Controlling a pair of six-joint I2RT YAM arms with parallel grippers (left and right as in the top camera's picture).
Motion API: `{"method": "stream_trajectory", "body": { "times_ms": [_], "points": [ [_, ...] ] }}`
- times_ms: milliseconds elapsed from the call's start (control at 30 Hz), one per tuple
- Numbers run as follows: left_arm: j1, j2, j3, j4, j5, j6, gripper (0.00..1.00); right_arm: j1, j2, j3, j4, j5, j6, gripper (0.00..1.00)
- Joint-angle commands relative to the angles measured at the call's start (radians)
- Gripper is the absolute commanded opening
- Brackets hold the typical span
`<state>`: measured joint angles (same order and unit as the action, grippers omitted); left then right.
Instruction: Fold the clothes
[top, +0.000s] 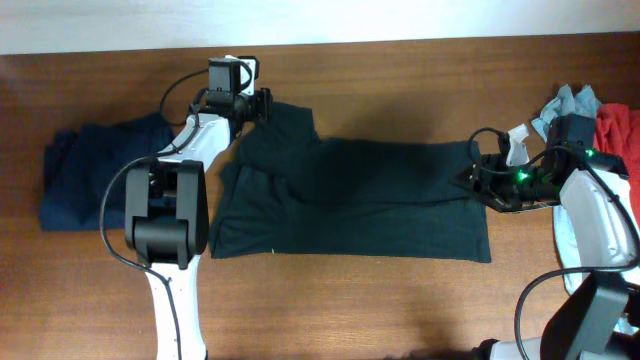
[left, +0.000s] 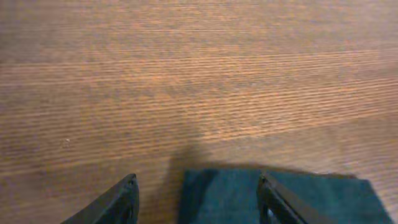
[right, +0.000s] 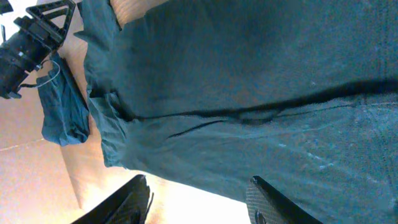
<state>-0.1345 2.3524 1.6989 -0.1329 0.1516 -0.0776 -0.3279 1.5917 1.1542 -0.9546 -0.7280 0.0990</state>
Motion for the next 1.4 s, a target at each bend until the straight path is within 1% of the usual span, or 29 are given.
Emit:
{"method": "stream_trajectory", "body": {
  "times_ms": [0,167,233,333,367,433,467,500,533,600,667,767,833,867,900,967,1067,1200,1267,1367],
  "points": [
    [0.001,0.046,0.021,0.006,-0.022,0.088,0.57,-0.004,-0.021,0.016,0.006,-0.02,-0.017,0.56],
    [0.0,0.078,0.021,-0.024,-0.018,0.095,0.55,-0.004,-0.021,0.016,0.028,-0.02,-0.013,0.56],
    [-0.003,0.087,0.021,-0.026,-0.018,0.095,0.52,-0.004,-0.021,0.016,0.03,-0.02,-0.014,0.56],
    [-0.015,0.09,0.021,-0.029,-0.016,0.119,0.41,-0.004,-0.021,0.016,0.03,-0.02,-0.014,0.56],
    [-0.021,0.09,0.021,-0.029,-0.012,0.125,0.39,-0.004,-0.021,0.016,0.031,-0.02,-0.014,0.56],
    [-0.031,0.09,0.026,-0.043,-0.005,0.124,0.33,-0.004,-0.021,0.016,0.031,-0.02,-0.014,0.56],
    [-0.038,0.09,0.04,-0.078,0.007,0.124,0.24,-0.005,-0.021,0.016,0.031,-0.019,-0.014,0.56],
    [-0.038,0.09,0.048,-0.09,0.018,0.124,0.21,-0.005,-0.021,0.016,0.03,-0.019,-0.014,0.57],
    [-0.037,0.089,0.066,-0.115,0.036,0.124,0.13,-0.005,-0.021,0.016,0.031,-0.019,-0.014,0.57],
    [-0.033,0.084,0.102,-0.17,0.039,0.124,0.06,-0.005,-0.021,0.016,0.036,-0.015,-0.014,0.57],
    [-0.028,0.08,0.143,-0.219,0.039,0.124,0.01,-0.005,-0.021,0.016,0.039,0.027,-0.014,0.57],
    [-0.013,0.066,0.235,-0.338,0.037,0.11,0.0,-0.005,-0.021,0.016,0.039,0.121,-0.013,0.6],
    [0.005,0.051,0.306,-0.443,0.035,0.062,0.0,-0.005,-0.021,0.016,0.048,0.226,-0.004,0.7],
    [0.014,0.042,0.333,-0.483,0.035,0.055,0.0,-0.005,-0.021,0.016,0.058,0.274,0.02,0.71],
    [0.024,0.027,0.364,-0.525,0.039,0.055,0.0,-0.006,-0.021,0.016,0.082,0.319,0.055,0.71],
    [0.035,-0.008,0.4,-0.591,0.04,0.055,0.0,-0.006,-0.014,0.016,0.142,0.327,0.059,0.71],
    [0.037,-0.042,0.406,-0.64,0.039,0.056,0.0,-0.006,0.014,0.016,0.214,0.333,0.069,0.7],
    [0.033,-0.055,0.406,-0.692,0.053,0.056,0.0,-0.006,0.097,0.016,0.339,0.333,0.079,0.64],
    [0.027,-0.055,0.406,-0.726,0.069,0.056,0.0,-0.006,0.183,0.016,0.439,0.333,0.086,0.59],
    [0.018,-0.055,0.406,-0.739,0.073,0.055,0.0,-0.006,0.257,0.017,0.529,0.322,0.086,0.59]
  ]
}}
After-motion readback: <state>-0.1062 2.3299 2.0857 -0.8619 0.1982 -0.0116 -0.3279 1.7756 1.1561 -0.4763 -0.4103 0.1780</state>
